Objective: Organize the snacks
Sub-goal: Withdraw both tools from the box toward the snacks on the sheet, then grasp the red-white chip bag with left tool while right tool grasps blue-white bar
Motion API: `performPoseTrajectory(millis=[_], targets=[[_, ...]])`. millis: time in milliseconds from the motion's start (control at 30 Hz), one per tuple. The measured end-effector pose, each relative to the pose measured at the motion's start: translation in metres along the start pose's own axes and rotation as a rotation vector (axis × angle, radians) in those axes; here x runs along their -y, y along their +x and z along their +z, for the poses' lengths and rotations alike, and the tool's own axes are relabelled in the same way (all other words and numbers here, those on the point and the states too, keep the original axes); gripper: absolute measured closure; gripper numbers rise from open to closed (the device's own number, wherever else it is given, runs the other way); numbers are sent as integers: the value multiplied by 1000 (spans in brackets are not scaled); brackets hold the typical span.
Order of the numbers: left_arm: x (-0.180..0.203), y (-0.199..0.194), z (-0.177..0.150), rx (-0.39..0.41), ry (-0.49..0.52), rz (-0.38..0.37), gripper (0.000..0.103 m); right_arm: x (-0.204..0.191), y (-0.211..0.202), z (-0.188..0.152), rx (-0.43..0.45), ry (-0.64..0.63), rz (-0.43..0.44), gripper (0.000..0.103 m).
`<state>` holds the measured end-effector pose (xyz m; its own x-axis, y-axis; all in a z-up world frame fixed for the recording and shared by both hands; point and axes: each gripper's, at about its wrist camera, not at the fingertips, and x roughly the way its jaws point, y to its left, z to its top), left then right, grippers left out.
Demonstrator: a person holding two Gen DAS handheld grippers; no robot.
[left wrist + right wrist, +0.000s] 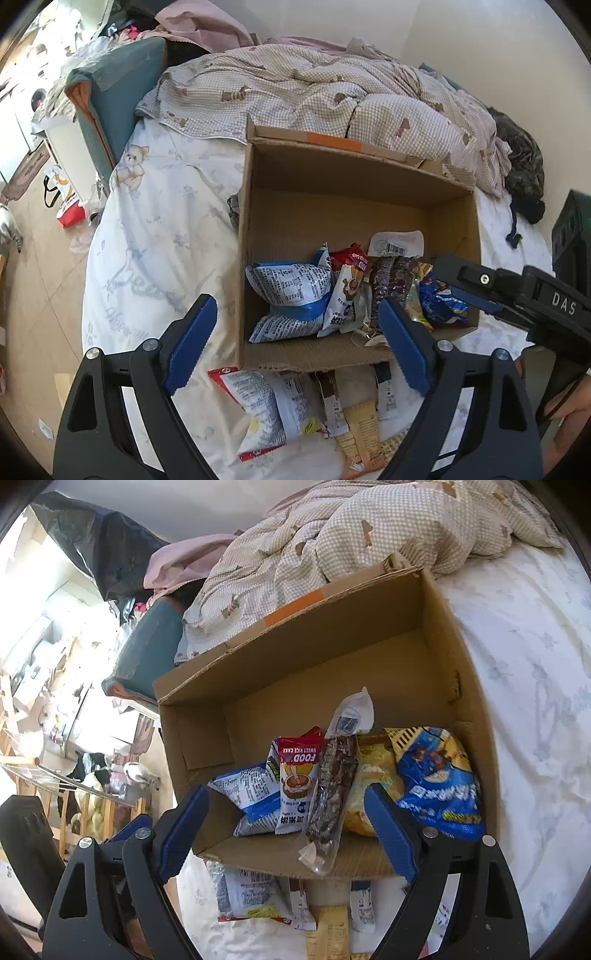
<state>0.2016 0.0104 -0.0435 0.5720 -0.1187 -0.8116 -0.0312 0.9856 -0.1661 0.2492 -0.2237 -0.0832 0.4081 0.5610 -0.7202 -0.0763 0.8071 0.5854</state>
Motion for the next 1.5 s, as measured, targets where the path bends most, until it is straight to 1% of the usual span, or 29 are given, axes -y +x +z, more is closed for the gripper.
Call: performPoseTrajectory(millis=[133, 300, 433, 800, 933, 1033, 1133, 1200, 1333, 1433, 1500], targets=[[-3, -16, -4, 33, 4, 9, 16, -2, -14, -10, 10, -12, -15, 15], [-12, -31, -11, 43, -12, 26, 16, -5, -26, -20, 15, -33, -33, 15], [-19, -43, -19, 57, -13, 43, 16, 0, -36, -32, 16, -11, -31, 15], [-28, -52, -39, 22, -41, 54, 16, 6, -58, -64, 3, -4, -54, 15], [-34, -48, -48, -18, -70, 53, 16, 20, -70, -75, 7, 27, -78, 15], [-42, -40, -52, -46, -111, 73, 16, 35, -76, -80, 3, 63, -95, 15], [-51, -26, -56, -99, -170, 65, 16, 53, -81, -82, -2, 103, -113, 15], [-54, -11, -61, -155, -209, 44, 16, 63, -82, -82, -5, 135, -116, 15], [-43, 23, -70, -262, -198, 13, 16, 76, -82, -79, -4, 188, -116, 15], [-34, 49, -75, -309, -176, 19, 16, 80, -78, -76, -7, 202, -119, 15], [-33, 63, -76, -335, -176, -8, 16, 79, -75, -73, -11, 194, -126, 15]])
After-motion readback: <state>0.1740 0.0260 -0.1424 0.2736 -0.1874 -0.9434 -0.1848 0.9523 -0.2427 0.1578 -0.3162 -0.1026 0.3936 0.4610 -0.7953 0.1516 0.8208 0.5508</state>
